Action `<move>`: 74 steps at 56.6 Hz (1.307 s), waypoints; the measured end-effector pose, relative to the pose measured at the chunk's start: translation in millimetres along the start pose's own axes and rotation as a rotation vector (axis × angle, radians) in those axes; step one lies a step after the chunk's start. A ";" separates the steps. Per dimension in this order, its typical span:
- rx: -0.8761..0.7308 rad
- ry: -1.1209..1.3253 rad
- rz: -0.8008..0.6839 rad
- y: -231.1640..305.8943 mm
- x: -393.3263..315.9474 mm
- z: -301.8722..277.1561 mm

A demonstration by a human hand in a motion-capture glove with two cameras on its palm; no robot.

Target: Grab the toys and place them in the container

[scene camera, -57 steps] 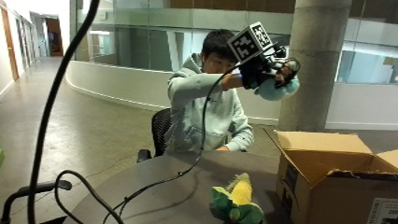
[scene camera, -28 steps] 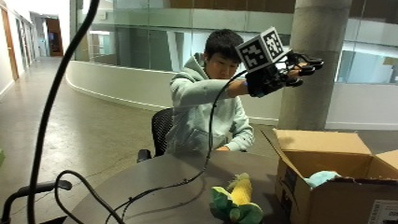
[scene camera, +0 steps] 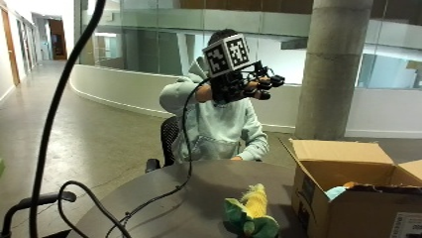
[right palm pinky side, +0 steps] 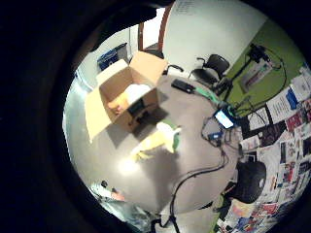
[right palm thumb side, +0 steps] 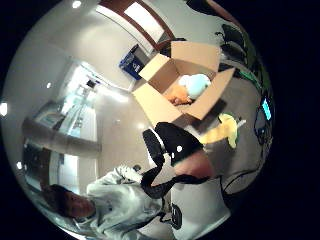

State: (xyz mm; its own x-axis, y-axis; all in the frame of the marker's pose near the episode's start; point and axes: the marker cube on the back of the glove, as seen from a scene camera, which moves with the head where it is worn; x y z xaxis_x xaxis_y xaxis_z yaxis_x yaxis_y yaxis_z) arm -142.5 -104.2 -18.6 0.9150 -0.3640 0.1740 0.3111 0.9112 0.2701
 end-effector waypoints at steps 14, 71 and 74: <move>-0.132 0.121 -0.002 40.1 44.4 35.0; -0.559 0.156 -0.035 37.0 84.1 233.8; -0.572 0.169 -0.036 36.3 85.8 243.3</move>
State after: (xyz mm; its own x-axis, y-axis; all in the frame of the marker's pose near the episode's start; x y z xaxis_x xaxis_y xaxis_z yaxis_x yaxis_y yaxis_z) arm -115.2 -149.3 236.6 0.9149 -0.4036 0.0080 0.3887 0.8753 -0.2876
